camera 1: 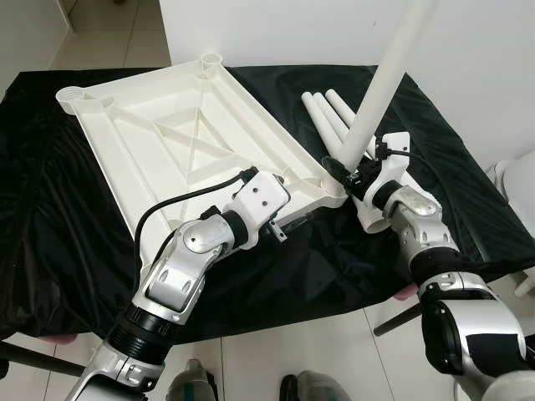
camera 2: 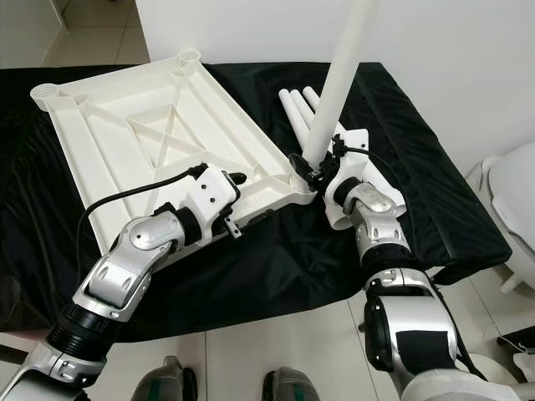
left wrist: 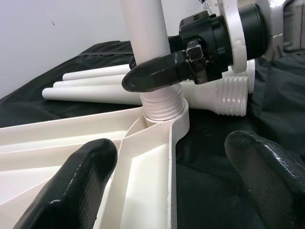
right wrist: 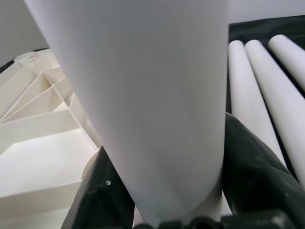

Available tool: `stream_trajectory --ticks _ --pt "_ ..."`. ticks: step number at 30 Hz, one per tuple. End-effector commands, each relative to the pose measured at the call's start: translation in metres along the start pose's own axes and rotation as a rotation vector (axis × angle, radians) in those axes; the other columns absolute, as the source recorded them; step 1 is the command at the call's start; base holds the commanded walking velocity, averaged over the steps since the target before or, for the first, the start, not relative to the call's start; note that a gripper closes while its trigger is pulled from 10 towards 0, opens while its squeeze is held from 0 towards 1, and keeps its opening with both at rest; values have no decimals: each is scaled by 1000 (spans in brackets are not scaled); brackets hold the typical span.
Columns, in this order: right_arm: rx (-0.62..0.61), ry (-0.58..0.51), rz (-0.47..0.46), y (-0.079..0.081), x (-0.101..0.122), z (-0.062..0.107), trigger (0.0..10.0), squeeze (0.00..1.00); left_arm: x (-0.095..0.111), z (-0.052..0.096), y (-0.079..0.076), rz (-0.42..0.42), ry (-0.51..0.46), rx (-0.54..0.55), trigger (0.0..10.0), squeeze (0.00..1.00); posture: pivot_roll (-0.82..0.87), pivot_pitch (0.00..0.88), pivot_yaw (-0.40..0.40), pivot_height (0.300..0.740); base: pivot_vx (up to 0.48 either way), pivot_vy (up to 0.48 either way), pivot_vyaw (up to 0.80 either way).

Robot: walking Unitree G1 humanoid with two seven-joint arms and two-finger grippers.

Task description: Building children table

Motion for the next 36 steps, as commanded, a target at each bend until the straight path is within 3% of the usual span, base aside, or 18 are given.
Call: stream_trajectory --ticks 1,9,11,17,19,25,29,30,32,33,36 --pt "-62 -4 -22 7 1 -3 10000 0 0 0 -2 1 1 -12 10000 0 -19 4 -16 740 0 0 0" --pt "-265 -42 -105 25 14 -10 10000 0 0 0 -3 6 -3 -10 10000 0 -23 0 -19 740 0 0 0" --pt "-369 -31 -149 34 18 -13 10000 0 0 -1 -5 7 -4 -15 10000 0 -25 0 -17 740 0 0 0" --pt "-448 1 -193 43 16 -14 10000 0 0 -2 -7 10 -5 -22 10000 0 -29 0 -14 740 0 0 0" --pt "-529 50 -259 52 13 -17 10000 0 -1 -3 -8 11 -5 -28 10000 0 -30 0 -13 740 0 0 0" --pt "-557 87 -266 62 17 -19 10000 0 -1 -4 -8 8 -5 -30 10000 0 -26 0 -17 740 0 0 0" --pt "-520 45 -268 63 21 -19 10000 0 -1 -3 -7 8 -4 -27 10000 0 -26 0 -18 740 0 0 0" --pt "-493 7 -255 65 27 -20 10000 165 -2 -3 -7 7 -3 -26 10000 0 -27 0 -18 740 0 0 0" --pt "-476 -17 -245 66 30 -20 10000 165 -2 -3 -7 6 -2 -25 10000 0 -27 0 -18 740 0 0 0" --pt "-431 -57 -268 69 35 -20 10000 1000 -2 -3 -7 6 -1 -25 10000 0 -28 0 -19 740 0 0 0" --pt "-391 -105 -279 70 42 -18 10000 1000 -3 -3 -7 5 0 -25 10000 0 -28 0 -19 740 0 0 0"
Point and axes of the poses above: a point about 5 cm out from each wrist's last joint towards the gripper, its own z axis pointing back from the gripper into the wrist, its own x axis along the axis of the wrist's last joint, y = z × x, the point moved 3 cm from there along -z, pointing out of the wrist towards the gripper, and after that the axes turned 13 degrees about z, right-handed, at the moved point
